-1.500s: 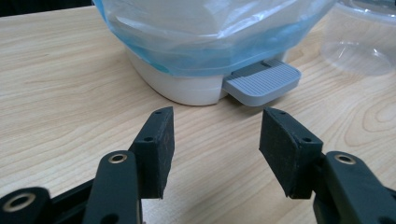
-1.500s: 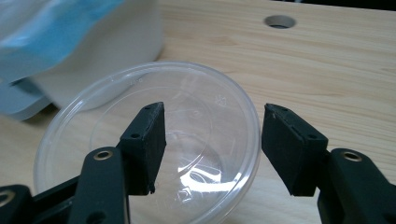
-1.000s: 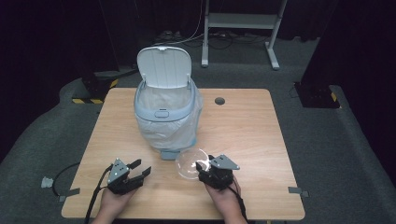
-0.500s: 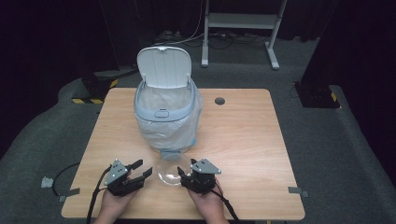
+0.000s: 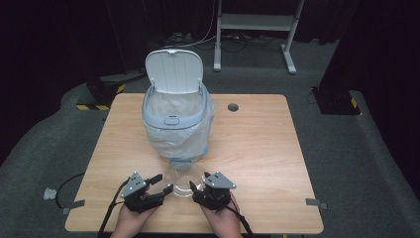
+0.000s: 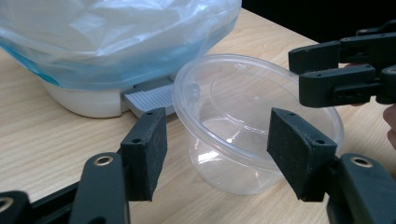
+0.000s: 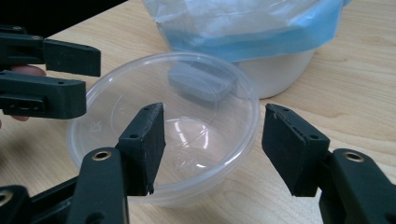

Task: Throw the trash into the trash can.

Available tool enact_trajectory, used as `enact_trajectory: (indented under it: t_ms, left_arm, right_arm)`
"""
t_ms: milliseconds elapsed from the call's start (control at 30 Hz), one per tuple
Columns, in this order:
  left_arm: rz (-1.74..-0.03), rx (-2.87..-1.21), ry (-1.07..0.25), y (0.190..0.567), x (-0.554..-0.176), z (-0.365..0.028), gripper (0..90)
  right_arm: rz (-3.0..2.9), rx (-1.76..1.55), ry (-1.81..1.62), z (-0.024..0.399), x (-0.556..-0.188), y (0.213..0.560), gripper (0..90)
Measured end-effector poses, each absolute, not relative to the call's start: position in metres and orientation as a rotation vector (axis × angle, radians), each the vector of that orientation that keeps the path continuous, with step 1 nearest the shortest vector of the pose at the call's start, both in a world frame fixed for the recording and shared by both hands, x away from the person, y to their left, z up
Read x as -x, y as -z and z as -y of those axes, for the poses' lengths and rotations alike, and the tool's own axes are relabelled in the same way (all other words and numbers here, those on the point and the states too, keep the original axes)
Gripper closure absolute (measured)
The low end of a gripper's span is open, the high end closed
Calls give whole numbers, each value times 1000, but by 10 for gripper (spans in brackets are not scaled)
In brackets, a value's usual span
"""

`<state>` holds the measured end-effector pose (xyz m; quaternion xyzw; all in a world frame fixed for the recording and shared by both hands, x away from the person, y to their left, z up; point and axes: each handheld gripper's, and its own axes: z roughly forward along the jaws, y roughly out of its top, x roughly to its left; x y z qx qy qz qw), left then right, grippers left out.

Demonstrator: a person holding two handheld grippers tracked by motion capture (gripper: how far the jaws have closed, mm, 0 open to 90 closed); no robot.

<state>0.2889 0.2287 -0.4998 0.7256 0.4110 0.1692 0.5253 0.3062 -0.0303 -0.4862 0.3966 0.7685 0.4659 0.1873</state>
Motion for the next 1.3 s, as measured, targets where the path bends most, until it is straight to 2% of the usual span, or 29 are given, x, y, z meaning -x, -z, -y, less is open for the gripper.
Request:
enact_trajectory:
  t_ms: [567,800,1300]
  left_arm:
    - [-991,-1725,-299,506,-295,-224,341]
    - [-1006,-1699,-206,510,-301,-229,322]
    - [-999,-1701,-175,511,-302,-230,328]
  right_arm:
    - [-2193,-1174,-1350,30,-310,491,349]
    - [-2202,-1197,-1374,31,-313,492,336]
    - [-2224,-1220,-1412,31,-317,495,316]
